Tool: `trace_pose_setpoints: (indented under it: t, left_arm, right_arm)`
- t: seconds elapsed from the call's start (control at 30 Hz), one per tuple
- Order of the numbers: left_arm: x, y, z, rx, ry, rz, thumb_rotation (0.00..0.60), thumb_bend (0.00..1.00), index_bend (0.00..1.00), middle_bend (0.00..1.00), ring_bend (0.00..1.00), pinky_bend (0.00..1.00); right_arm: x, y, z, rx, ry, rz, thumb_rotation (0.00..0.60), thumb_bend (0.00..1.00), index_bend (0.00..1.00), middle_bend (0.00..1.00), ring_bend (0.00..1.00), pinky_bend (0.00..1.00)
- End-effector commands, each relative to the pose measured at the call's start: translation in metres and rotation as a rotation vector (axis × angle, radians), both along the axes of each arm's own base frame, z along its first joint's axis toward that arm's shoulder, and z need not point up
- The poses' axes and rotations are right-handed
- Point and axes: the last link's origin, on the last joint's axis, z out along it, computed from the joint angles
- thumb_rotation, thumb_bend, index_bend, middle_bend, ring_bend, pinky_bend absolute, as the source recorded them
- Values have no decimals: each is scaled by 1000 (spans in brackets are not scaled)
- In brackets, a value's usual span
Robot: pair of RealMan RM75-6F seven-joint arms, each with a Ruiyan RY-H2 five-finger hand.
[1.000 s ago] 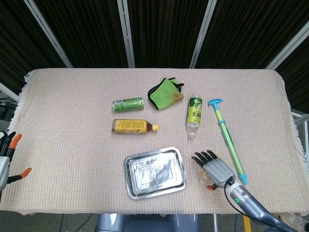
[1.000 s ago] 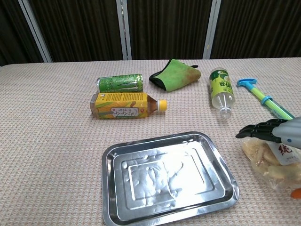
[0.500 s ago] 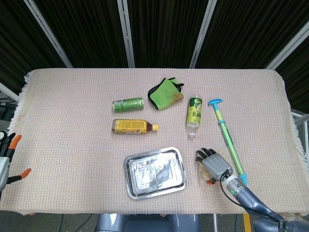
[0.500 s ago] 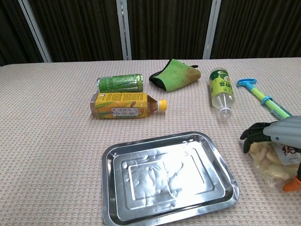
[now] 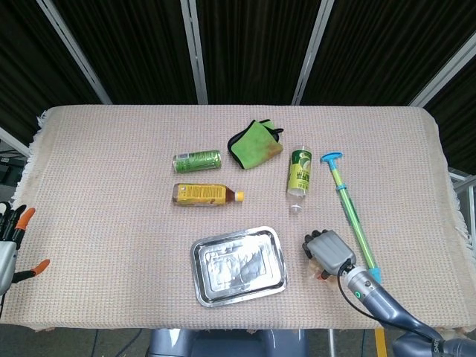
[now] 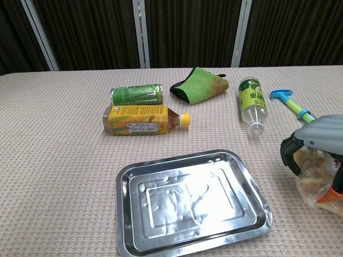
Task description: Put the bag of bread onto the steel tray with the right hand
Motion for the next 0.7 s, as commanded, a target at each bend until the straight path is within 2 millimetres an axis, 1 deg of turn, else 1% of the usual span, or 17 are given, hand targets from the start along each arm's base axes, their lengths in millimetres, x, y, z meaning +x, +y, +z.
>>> trace_pose_setpoints:
  t: [0.03, 0.07, 0.17, 0.2, 0.27, 0.4, 0.53, 0.7]
  left_arm:
    - [1, 1, -1, -3, 1, -5, 573, 89, 15, 0, 0, 0]
    - [2, 1, -1, -4, 1, -6, 573, 89, 15, 0, 0, 0]
    - [3, 2, -1, -4, 1, -6, 570, 88, 15, 0, 0, 0]
    - [3, 2, -1, -5, 1, -5, 572, 88, 15, 0, 0, 0]
    - [3, 2, -1, -6, 2, -2, 571, 89, 15, 0, 0, 0]
    - [1, 2, -1, -5, 6, 7, 569, 90, 14, 0, 0, 0]
    - [-2, 1, -1, -7, 7, 18, 575, 90, 14, 0, 0, 0]
    - [-5, 0, -1, -11, 7, 30, 574, 90, 15, 0, 0, 0]
  right_arm:
    - [28, 0, 13, -31, -43, 94, 600, 106, 553, 348, 292, 505]
    - [40, 0, 15, -30, -63, 125, 600, 105, 553, 348, 292, 505]
    - [61, 0, 15, -10, -99, 173, 600, 107, 552, 348, 292, 505]
    - [72, 1, 12, 10, -121, 200, 600, 106, 552, 348, 292, 505]
    - [87, 2, 5, 53, -148, 225, 600, 106, 549, 348, 292, 505]
    - [109, 0, -12, 137, -193, 243, 600, 105, 547, 348, 292, 505]
    - [128, -3, -30, 178, -219, 280, 600, 106, 543, 348, 292, 505]
    - [142, -7, -55, 208, -226, 306, 600, 106, 539, 348, 287, 505]
